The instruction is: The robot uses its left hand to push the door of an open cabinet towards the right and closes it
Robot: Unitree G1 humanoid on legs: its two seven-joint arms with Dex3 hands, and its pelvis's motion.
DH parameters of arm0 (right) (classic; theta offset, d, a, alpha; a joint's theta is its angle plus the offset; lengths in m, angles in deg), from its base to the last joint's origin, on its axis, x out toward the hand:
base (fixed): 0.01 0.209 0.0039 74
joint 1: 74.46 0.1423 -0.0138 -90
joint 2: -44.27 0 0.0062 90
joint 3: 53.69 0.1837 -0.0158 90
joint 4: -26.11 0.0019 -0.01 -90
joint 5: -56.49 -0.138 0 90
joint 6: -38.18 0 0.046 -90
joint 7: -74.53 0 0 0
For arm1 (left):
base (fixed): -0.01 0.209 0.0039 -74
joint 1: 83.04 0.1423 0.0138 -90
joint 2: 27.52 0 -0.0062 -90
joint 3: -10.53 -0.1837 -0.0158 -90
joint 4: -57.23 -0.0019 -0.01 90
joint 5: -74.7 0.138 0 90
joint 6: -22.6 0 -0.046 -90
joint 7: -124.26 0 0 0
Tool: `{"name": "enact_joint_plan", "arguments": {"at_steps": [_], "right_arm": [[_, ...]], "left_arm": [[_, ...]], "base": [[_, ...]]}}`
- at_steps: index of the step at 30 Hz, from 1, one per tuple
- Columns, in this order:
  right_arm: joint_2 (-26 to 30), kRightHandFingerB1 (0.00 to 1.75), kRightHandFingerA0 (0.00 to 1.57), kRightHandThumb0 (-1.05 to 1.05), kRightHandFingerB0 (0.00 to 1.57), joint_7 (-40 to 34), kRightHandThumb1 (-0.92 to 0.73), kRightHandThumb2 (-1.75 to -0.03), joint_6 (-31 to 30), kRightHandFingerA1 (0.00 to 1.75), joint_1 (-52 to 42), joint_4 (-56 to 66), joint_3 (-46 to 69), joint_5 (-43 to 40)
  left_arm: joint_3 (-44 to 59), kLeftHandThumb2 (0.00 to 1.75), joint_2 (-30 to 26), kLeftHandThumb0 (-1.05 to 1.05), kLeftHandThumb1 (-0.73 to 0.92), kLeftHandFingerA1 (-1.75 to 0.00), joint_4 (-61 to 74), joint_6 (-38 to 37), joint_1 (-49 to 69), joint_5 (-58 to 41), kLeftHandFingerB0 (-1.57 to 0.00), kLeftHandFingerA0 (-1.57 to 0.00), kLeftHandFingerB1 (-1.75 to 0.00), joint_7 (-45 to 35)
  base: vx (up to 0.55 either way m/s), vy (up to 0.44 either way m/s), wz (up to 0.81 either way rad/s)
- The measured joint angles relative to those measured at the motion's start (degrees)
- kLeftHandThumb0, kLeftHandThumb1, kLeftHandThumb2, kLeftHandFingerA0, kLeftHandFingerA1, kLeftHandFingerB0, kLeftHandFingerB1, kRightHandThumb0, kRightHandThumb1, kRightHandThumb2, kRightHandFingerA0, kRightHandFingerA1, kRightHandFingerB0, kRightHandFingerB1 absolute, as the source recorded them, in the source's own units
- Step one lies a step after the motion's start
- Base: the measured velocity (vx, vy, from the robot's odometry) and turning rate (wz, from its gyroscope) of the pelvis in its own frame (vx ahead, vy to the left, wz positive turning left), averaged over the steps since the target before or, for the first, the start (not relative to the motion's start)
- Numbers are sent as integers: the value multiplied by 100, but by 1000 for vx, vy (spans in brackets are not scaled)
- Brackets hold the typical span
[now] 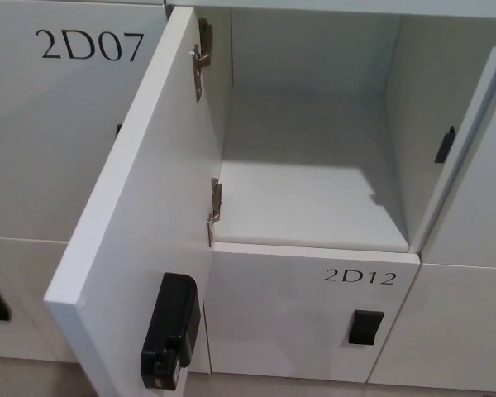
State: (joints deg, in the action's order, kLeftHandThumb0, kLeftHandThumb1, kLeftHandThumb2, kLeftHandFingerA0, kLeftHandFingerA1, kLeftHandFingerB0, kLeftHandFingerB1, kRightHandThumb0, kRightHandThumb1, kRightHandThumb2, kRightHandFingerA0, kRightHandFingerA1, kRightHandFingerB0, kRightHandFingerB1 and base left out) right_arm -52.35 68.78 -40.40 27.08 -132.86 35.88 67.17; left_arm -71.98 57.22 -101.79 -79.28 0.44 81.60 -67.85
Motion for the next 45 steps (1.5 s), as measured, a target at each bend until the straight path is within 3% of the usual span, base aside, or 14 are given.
{"name": "enact_joint_plan", "arguments": {"at_steps": [1, 4, 5, 6, 9, 10, 11, 12, 22, 23, 24, 27, 28, 45], "right_arm": [[0, 46, 33, -52, 17, -14, -71, -106, 33, 55, 3, -25, 1, 0], [-5, 46, 33, -52, 17, -90, -71, -106, 198, 55, 18, -141, 9, 2], [-7, 47, 33, -50, 18, -112, -71, -106, 243, 55, 25, -180, 14, 2], [-7, 47, 33, -50, 18, -124, -72, -106, 265, 55, 28, -200, 16, 2], [-8, 47, 33, -50, 18, -172, -72, -106, 321, 55, 34, -248, 15, 8], [-8, 34, 38, -53, 30, -175, -91, -67, 323, 40, 34, -250, 15, 8], [-8, 34, 38, -53, 30, -189, -91, -67, 338, 40, 37, -257, 15, 8], [-7, 46, 32, -52, 17, -193, -72, -106, 346, 55, 40, -259, 14, 9], [-17, 47, 33, -51, 18, -209, -72, -106, 378, 55, 52, -274, -19, 13], [-18, 46, 33, -52, 18, -209, -72, -106, 378, 55, 52, -274, -19, 13], [-19, 47, 34, -51, 18, -209, -71, -106, 377, 55, 52, -275, -20, 13], [-21, 47, 34, -51, 18, -209, -71, -106, 377, 55, 53, -275, -21, 14], [-25, 46, 32, -52, 19, -209, -72, -104, 377, 54, 56, -275, -23, 13], [-28, 47, 33, -52, 21, -209, -72, -105, 376, 54, 81, -273, -23, 13]], "left_arm": [[7, 68, 0, -76, 90, -43, -13, -35, 0, -12, -35, -47, -33, -7], [123, 68, -2, -76, 90, -43, -91, -224, -1, -85, -35, -47, -33, 7], [193, 110, -2, -78, 78, -52, -109, -280, -4, -120, -17, -31, -45, 30], [217, 73, -3, -78, 92, -36, -116, -310, -7, -133, -25, -34, -31, 56], [214, 73, -32, -78, 92, -36, -103, -505, -22, -121, -25, -34, -31, 278], [213, 81, -37, -82, 82, -38, -99, -520, -25, -119, -27, -37, -34, 292], [202, 81, -69, -82, 82, -38, -76, -634, -53, -108, -27, -37, -34, 400], [196, 71, -81, -71, 92, -33, -53, -688, -70, -100, -27, -34, -31, 451], [-150, 68, -106, -65, 92, -35, 1545, -1124, -591, 22, -30, -36, -32, 724], [-193, 110, -104, -63, 73, -53, 1684, -1123, -624, 37, -14, -34, -43, 726], [-302, 71, -90, -71, 92, -34, 2012, -1122, -706, 99, -27, -36, -30, 727], [-497, 71, -38, -71, 92, -34, 2488, -1119, -855, 197, -27, -36, -30, 729], [-650, 68, 8, -71, 92, -35, 2827, -1118, -956, 271, -30, -44, -30, 729], [-2213, 71, 661, -73, 92, -37, 4953, -543, -1713, 1387, -32, -44, -32, 736]], "base": [[0, 0, 0], [0, 0, 0], [0, 0, 0], [0, 0, 0], [0, 0, 0], [0, 0, 0], [0, 0, 0], [0, 0, 0], [0, 0, 0], [0, 0, 0], [0, 0, 0], [0, 0, 0], [0, 0, 0], [2, 0, 0]]}}
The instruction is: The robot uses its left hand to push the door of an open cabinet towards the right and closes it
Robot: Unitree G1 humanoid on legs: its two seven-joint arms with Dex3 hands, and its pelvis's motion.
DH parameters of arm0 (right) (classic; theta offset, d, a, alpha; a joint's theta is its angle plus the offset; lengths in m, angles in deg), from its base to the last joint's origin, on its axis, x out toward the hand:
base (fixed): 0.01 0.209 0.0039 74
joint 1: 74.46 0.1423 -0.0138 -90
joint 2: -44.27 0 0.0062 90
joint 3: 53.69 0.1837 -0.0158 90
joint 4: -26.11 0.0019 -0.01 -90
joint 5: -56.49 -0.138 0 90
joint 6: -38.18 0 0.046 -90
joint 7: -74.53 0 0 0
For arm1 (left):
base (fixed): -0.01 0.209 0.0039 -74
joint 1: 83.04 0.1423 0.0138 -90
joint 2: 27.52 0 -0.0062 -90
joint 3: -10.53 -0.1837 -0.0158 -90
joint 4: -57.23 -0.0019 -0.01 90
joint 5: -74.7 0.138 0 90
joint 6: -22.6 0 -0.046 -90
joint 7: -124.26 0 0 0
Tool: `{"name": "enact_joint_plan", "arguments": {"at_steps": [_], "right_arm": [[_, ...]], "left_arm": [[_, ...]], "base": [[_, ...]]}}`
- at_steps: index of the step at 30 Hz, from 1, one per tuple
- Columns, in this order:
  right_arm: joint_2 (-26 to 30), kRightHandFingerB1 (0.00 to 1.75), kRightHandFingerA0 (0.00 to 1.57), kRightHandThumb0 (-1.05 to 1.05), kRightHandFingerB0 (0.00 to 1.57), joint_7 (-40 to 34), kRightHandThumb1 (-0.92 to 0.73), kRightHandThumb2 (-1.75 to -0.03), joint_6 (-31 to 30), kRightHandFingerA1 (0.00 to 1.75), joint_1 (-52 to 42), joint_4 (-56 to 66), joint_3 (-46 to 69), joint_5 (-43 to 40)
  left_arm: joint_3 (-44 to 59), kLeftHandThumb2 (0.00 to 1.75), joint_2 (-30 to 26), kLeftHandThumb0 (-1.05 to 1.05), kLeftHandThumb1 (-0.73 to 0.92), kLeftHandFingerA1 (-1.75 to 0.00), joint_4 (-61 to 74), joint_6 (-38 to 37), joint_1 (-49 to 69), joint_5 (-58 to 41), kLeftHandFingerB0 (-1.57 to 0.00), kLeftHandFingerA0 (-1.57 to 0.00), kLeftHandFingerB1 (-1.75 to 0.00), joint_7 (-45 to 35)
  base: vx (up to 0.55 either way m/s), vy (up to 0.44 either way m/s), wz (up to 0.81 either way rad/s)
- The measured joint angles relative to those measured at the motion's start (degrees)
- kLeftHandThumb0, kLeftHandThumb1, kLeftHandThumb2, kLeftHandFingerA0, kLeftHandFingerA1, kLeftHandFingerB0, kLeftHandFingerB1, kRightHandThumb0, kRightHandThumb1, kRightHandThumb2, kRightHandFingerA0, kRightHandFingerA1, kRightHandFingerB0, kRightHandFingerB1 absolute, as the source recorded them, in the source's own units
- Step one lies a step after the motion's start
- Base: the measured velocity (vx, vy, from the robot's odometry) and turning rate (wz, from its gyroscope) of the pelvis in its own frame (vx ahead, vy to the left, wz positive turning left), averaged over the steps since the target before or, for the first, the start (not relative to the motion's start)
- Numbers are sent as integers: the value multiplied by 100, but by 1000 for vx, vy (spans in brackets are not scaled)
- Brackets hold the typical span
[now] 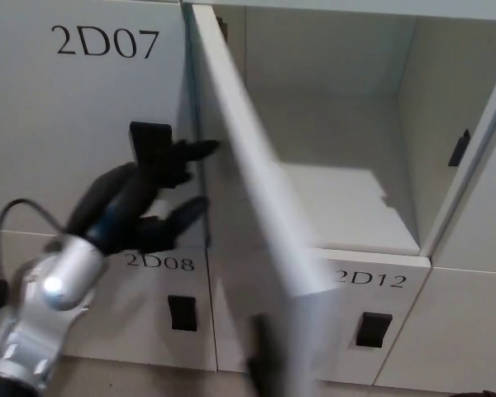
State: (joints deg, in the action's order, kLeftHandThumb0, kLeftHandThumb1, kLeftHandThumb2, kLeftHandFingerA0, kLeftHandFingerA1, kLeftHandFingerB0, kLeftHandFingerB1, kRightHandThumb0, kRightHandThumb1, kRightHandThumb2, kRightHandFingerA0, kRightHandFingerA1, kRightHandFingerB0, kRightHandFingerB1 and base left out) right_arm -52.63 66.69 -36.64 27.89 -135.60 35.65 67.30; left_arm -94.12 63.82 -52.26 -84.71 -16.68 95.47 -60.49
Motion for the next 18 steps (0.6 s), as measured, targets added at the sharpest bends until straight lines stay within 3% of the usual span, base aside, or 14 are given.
{"name": "enact_joint_plan", "arguments": {"at_steps": [1, 2, 3, 4, 5, 6, 11, 13, 14, 15, 16, 17, 18], "right_arm": [[0, 47, 33, -52, 22, 0, -72, -105, 0, 54, 1, 0, 0, 0], [0, 33, 34, -55, 27, 0, -90, -66, 0, 38, 1, 0, 0, -1], [0, 33, 34, -55, 27, 0, -90, -66, 1, 38, 4, 1, -1, 0], [0, 52, 35, -56, 40, 0, -61, -95, 1, 51, 5, 1, -1, 0], [0, 52, 35, -56, 40, 0, -61, -95, 0, 51, 5, 1, -1, 0], [0, 38, 44, -53, 53, 0, -75, -63, 1, 36, 6, 1, 0, -1], [-1, 38, 44, -53, 53, 19, -75, -63, 47, 36, 7, 1, 3, -5], [-1, 38, 44, -53, 53, 23, -75, -63, 63, 36, 14, 1, -11, -1], [-1, 38, 44, -53, 53, 24, -75, -63, 71, 36, 21, 1, -17, 0], [-1, 38, 44, -53, 53, 25, -75, -63, 76, 36, 24, 1, -21, 1], [0, 38, 44, -53, 53, 25, -75, -63, 84, 36, 27, 1, -33, 2], [0, 38, 44, -53, 53, 27, -75, -63, 87, 36, 30, 1, -39, 3], [2, 38, 44, -53, 53, 29, -75, -63, 96, 36, 36, 1, -51, 4]], "left_arm": [[-138, 71, 98, -75, 92, -37, 78, 37, -52, 91, -31, -44, -32, -1], [-237, 70, 161, -73, 92, -34, 121, 56, -87, 140, -28, -41, -30, -1], [-438, 70, 309, -73, 92, -34, 191, 83, -158, 234, -28, -41, -30, -11], [-542, 72, 396, -71, 92, -37, 219, 93, -196, 285, -29, -43, -31, -17], [-572, 72, 420, -71, 92, -37, 226, 96, -208, 298, -29, -43, -31, -19], [-821, 69, 655, -68, 92, -48, 291, 125, -337, 412, -35, -50, -36, -30], [-1695, 72, 1609, -54, 92, -63, 338, 190, -971, 814, -31, -46, -48, -42], [-2088, 72, 2062, -54, 92, -63, 327, 205, -1313, 1007, -31, -46, -48, -35], [-2226, 75, 2211, -56, 92, -58, 328, 209, -1432, 1077, -26, -37, -45, -31], [-2303, 103, 2284, -64, 88, -50, 328, 211, -1494, 1118, -9, -18, -41, -27], [-2494, 103, 2451, -64, 88, -50, 329, 216, -1640, 1229, -9, -18, -41, -20], [-2561, 82, 2510, -63, 92, -36, 331, 216, -1693, 1272, -10, -19, -26, -19], [-2718, 82, 2614, -63, 92, -36, 332, 217, -1793, 1365, -10, -19, -26, -11]], "base": [[0, 0, 0], [0, 0, 0], [0, 0, 0], [0, 0, 0], [0, 0, 0], [0, 0, 0], [0, 0, 0], [0, 0, 0], [0, 0, 0], [0, 0, 0], [0, 0, 0], [0, 0, 0], [0, 0, 0]]}}
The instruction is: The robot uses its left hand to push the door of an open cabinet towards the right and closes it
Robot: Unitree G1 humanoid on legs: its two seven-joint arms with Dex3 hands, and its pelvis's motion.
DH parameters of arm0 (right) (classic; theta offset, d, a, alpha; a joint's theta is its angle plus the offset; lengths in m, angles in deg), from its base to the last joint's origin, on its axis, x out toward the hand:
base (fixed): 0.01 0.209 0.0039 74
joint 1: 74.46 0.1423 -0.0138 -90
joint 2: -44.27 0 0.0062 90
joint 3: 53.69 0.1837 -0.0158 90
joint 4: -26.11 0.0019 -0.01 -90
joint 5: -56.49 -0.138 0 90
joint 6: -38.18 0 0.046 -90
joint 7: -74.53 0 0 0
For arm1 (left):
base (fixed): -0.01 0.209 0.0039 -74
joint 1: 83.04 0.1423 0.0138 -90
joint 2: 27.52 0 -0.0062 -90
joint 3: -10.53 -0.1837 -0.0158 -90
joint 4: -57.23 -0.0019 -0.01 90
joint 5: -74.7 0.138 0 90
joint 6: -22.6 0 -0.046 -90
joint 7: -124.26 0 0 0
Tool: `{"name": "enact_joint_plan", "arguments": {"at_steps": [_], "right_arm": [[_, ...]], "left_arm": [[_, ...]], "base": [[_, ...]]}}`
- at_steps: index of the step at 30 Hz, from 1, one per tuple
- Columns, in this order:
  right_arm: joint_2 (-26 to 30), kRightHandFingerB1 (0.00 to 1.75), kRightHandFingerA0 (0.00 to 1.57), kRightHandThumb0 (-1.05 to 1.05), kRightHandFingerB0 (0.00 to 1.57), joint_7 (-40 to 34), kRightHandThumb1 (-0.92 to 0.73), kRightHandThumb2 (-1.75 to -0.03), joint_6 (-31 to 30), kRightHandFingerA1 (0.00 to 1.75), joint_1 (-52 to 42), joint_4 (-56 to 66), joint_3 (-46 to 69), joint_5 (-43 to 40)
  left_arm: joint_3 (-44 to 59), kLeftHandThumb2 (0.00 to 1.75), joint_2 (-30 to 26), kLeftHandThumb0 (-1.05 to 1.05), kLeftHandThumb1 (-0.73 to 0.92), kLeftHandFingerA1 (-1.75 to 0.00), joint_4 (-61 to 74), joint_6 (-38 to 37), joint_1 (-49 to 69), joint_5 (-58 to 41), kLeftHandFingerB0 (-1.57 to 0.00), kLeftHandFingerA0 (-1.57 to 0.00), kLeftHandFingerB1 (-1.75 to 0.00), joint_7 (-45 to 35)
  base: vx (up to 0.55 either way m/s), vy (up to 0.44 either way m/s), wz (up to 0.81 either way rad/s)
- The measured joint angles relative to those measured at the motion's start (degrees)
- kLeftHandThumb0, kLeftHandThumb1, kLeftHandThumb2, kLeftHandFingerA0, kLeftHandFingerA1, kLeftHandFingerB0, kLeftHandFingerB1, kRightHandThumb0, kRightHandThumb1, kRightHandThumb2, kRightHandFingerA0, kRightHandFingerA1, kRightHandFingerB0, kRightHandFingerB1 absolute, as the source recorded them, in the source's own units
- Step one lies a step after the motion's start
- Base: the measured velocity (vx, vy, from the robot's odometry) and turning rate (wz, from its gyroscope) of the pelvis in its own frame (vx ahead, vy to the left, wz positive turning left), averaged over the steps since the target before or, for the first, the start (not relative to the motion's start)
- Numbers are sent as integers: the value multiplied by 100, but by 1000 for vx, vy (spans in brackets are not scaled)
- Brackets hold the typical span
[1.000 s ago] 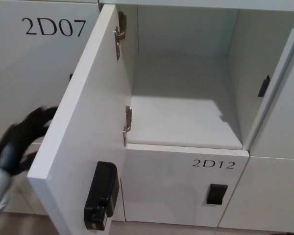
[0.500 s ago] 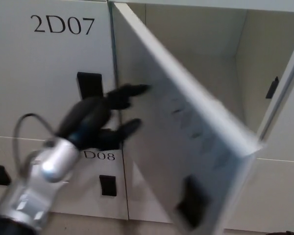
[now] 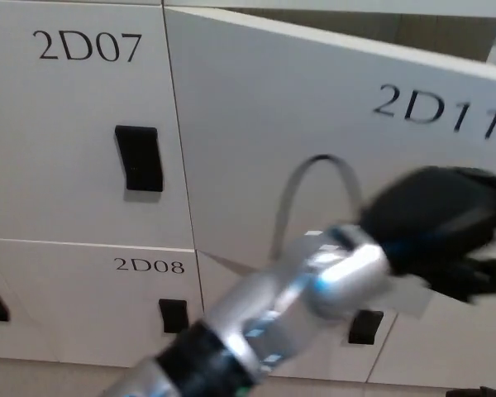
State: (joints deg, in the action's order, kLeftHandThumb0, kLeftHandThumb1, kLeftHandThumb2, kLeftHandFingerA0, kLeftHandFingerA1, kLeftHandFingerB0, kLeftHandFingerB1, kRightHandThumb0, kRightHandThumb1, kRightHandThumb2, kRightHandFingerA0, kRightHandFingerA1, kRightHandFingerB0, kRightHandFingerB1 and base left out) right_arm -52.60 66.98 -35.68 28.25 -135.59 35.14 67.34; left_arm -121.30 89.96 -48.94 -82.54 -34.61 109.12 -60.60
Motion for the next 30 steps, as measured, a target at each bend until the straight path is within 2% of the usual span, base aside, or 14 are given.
{"name": "enact_joint_plan", "arguments": {"at_steps": [1, 2, 3, 4, 5, 8, 13, 14, 22, 23, 25, 26, 29, 30], "right_arm": [[1, 38, 44, -53, 53, 1, -75, -63, 2, 36, 2, 0, -4, 0], [3, 38, 44, -53, 53, 7, -75, -63, 15, 36, 12, 0, -19, 3], [12, 38, 44, -53, 53, 16, -75, -63, 30, 36, 22, 0, -31, 6], [20, 38, 44, -53, 53, 23, -75, -63, 40, 36, 27, -1, -39, 7], [43, 38, 44, -53, 53, 43, -75, -63, 67, 36, 54, -3, -56, 10], [71, 38, 44, -53, 53, 70, -75, -63, 107, 36, 88, -5, -67, 12], [130, 38, 44, -53, 53, 105, -75, -63, 177, 36, 142, -17, -70, 9], [131, 34, 36, -54, 28, 114, -89, -66, 186, 40, 153, -21, -69, 8], [123, 34, 37, -52, 31, 61, -90, -66, 181, 39, 198, -29, -27, -6], [123, 34, 38, -52, 30, 57, -90, -66, 179, 39, 201, -29, -19, -7], [110, 34, 38, -52, 30, 55, -90, -66, 172, 39, 224, -31, -4, -8], [109, 47, 34, -54, 19, 55, -72, -105, 171, 55, 228, -32, -3, -8], [97, 47, 34, -54, 20, 48, -72, -105, 156, 54, 272, -40, 19, -9], [97, 47, 34, -54, 20, 44, -72, -105, 153, 55, 274, -46, 27, -9]], "left_arm": [[-39, 82, 18, -63, 92, -36, 0, 0, -25, 28, -10, -19, -26, 2], [-195, 118, 58, -65, 90, -32, 0, -1, -104, 125, -1, -2, -26, 12], [-328, 97, 61, -74, 92, -25, -5, 0, -149, 216, 0, -1, -16, 21], [-393, 97, 59, -74, 92, -25, -5, 3, -163, 275, 0, -1, -16, 21], [-522, 104, 27, -79, 90, -22, 23, 24, -181, 404, 0, 0, -16, -4], [-611, 101, -109, -83, 90, -23, 123, 49, -194, 557, 0, 0, -20, -67], [-548, 100, -885, -85, 90, -23, 655, 91, 126, 761, 0, 0, -21, -239], [-449, 70, -1207, -64, 92, -36, 850, 105, 354, 775, -33, -45, -32, -301], [145, 67, -2602, -63, 89, -36, 1231, 104, 1732, 732, -36, -46, -32, -383], [228, 76, -2703, -71, 81, -38, 1237, 102, 1864, 716, -31, -39, -35, -382], [571, 76, -3009, -71, 81, -38, 1217, 61, 2344, 604, -31, -39, -35, -358], [607, 68, -3036, -64, 90, -36, 1210, 56, 2388, 591, -35, -41, -32, -355], [1244, 68, -3453, -64, 90, -36, 897, -34, 3014, 378, -36, -43, -32, -247], [1460, 76, -3586, -70, 80, -39, 684, -61, 3190, 318, -33, -41, -36, -184]], "base": [[0, 0, 0], [0, 0, 0], [0, 0, 0], [0, 0, 0], [0, 0, 0], [0, 0, 0], [0, 0, 0], [0, 0, 0], [0, 0, 0], [0, 0, 0], [0, 0, 0], [0, 0, 0], [0, 0, 0], [0, 0, 0]]}}
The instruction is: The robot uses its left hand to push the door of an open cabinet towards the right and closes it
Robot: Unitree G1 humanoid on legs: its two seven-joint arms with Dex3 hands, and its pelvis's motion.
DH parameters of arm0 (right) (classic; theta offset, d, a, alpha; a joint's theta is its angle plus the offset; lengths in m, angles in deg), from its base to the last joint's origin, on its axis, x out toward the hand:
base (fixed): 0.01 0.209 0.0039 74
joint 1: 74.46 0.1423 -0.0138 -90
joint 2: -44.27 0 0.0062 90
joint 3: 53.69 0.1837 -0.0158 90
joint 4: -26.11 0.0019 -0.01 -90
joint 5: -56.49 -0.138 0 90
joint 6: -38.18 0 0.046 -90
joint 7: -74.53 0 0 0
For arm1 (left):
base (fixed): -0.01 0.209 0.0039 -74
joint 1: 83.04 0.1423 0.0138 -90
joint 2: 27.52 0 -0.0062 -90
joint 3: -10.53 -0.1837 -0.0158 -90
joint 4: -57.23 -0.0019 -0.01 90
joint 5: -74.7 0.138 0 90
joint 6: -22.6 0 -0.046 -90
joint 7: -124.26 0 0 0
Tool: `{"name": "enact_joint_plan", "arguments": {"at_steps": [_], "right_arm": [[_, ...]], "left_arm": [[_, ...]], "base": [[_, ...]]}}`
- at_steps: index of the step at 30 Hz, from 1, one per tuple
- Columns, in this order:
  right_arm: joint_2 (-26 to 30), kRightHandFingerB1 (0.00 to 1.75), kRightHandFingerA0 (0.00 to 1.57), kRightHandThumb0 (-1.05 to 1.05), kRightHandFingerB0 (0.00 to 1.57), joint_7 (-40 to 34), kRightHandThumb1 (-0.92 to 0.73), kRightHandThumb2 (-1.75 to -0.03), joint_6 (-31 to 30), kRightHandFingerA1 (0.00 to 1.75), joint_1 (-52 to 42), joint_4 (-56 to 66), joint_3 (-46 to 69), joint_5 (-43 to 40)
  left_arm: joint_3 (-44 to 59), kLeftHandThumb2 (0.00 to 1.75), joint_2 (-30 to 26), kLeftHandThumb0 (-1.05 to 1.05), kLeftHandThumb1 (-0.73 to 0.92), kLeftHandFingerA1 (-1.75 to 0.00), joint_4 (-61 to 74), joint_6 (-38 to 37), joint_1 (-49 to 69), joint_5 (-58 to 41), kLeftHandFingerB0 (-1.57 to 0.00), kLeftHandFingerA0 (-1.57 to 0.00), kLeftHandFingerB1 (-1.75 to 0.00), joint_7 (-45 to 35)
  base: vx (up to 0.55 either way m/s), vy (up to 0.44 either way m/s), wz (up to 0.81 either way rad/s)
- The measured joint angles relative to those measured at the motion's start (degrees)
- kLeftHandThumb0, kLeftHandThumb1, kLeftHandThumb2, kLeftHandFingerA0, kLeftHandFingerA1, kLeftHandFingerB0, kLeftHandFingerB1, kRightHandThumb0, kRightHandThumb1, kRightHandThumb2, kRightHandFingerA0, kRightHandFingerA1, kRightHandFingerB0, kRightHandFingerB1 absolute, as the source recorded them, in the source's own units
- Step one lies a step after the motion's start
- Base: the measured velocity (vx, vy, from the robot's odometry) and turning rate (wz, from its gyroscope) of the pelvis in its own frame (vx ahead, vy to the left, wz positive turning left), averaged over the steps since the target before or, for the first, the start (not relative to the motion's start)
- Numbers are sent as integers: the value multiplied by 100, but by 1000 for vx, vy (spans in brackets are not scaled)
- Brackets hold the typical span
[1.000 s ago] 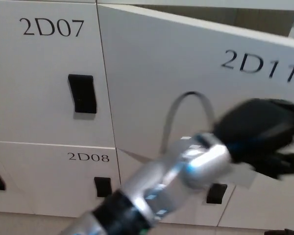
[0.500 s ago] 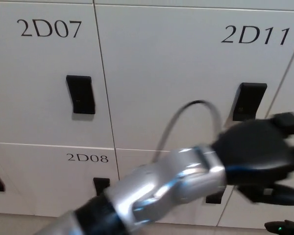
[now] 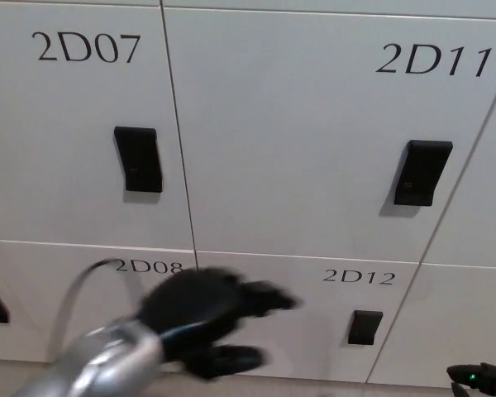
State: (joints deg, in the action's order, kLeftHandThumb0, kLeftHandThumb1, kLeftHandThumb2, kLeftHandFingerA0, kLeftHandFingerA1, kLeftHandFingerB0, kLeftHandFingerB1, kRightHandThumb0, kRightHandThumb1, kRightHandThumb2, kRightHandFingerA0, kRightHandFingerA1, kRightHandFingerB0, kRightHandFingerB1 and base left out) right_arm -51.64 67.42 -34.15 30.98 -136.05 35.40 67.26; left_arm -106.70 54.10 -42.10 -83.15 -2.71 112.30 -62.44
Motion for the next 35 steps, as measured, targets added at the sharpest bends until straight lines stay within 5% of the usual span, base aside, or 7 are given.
{"name": "enact_joint_plan", "arguments": {"at_steps": [19, 20, 23, 24, 26, 27, 35], "right_arm": [[-100, 47, 33, -51, 19, -29, -72, -105, -40, 55, 12, -26, 19, 5], [-100, 46, 32, -53, 19, -29, -72, -105, -42, 54, 10, -28, 19, 5], [-101, 46, 33, -53, 19, -34, -72, -104, -47, 54, -3, -32, 14, 7], [-101, 34, 38, -52, 31, -36, -90, -66, -50, 39, -12, -33, 11, 8], [-101, 34, 38, -52, 31, -50, -90, -66, -67, 39, -45, -36, 1, 11], [-101, 47, 33, -51, 19, -51, -72, -105, -68, 54, -47, -36, 0, 11], [-85, 47, 34, -51, 20, -113, -71, -105, -109, 55, -357, -55, -78, 38]], "left_arm": [[1884, 68, -294, -67, 90, -43, -3697, -429, 725, -746, -42, -55, -35, 839], [1936, 107, -286, -65, 74, -58, -3874, -431, 721, -767, -36, -49, -52, 844], [2160, 107, -247, -63, 73, -58, -4439, -431, 709, -908, -37, -49, -52, 836], [2255, 68, -227, -65, 91, -44, -4635, -431, 698, -965, -42, -56, -36, 833], [2512, 68, -172, -65, 91, -44, -5125, -430, 665, -1120, -42, -56, -36, 824], [2528, 67, -168, -68, 90, -45, -5151, -430, 664, -1127, -41, -53, -36, 824], [3146, 68, 65, -71, 91, -36, -6214, -434, 568, -1689, -33, -43, -32, 701]], "base": [[0, 0, 0], [0, 0, 0], [0, 0, 0], [0, 0, 0], [0, 0, 0], [0, 0, 0], [0, 0, 0]]}}
